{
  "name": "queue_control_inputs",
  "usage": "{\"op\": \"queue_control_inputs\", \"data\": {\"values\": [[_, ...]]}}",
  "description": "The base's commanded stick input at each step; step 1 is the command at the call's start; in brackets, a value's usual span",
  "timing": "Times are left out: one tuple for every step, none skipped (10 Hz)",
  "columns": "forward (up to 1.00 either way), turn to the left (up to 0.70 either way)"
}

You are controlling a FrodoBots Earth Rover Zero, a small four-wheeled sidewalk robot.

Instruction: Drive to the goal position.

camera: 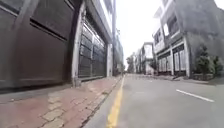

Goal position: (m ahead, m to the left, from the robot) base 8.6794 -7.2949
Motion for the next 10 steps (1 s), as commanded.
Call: {"op": "queue_control_inputs", "data": {"values": [[0.5, 0.0], [0.5, 0.0], [0.5, 0.0], [0.5, 0.0], [0.5, 0.0], [0.5, 0.0], [0.5, 0.0], [0.5, 0.0], [0.5, 0.0], [0.5, -0.17]]}}
